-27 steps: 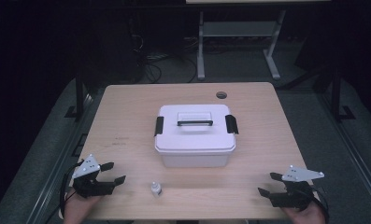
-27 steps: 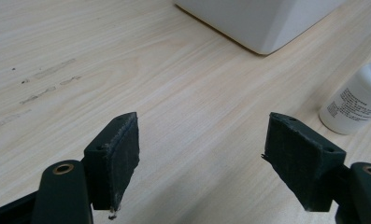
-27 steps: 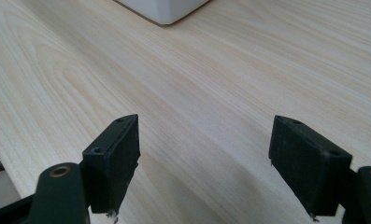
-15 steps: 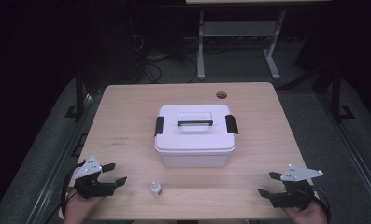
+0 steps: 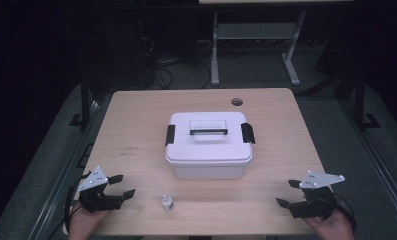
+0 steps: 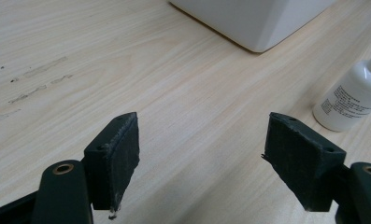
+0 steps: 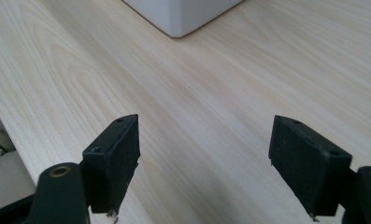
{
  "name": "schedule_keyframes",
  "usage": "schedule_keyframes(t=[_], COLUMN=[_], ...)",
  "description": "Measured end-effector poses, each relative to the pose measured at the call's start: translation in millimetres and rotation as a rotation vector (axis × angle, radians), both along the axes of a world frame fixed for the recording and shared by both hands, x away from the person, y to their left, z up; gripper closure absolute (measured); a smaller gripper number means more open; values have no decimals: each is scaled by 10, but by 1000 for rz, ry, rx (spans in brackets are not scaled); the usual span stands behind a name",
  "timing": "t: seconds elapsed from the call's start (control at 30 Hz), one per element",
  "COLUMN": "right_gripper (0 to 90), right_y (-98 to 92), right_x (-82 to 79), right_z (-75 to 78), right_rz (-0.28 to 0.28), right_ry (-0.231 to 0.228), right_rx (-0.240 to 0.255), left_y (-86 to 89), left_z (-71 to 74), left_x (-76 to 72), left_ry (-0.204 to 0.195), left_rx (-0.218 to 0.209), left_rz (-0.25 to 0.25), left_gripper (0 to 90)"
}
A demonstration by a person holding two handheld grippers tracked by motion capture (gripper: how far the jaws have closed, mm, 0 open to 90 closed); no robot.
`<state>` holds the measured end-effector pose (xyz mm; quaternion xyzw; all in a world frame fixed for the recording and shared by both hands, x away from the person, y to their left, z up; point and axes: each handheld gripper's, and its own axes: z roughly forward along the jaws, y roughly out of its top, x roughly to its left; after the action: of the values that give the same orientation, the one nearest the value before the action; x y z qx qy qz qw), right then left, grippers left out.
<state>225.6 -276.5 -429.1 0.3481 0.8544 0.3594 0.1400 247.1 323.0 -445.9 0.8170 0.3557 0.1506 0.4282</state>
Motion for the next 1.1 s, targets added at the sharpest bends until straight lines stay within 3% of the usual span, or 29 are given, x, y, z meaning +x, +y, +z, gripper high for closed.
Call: schedule_keyframes(t=[0.43,0.53,0.67,1.1], right_gripper=[244,259,292,292], right_y=[146,154,145,126], right_x=[163,184,234,324], right_z=[409,450,503,651], right_rz=[84,112,177,233], right_ry=[2,7,16,28], right_rx=[-67,-70,-109,-167], left_y=[36,36,46,43], left_z=[4,2,4,5], left_x=[1,0,0,1], left_ry=[-1,-1,-3,-1], left_rx=[-12,-14,-18,-17], left_rz=[-2,-2,-3,-9], left_gripper=[258,258,258,257])
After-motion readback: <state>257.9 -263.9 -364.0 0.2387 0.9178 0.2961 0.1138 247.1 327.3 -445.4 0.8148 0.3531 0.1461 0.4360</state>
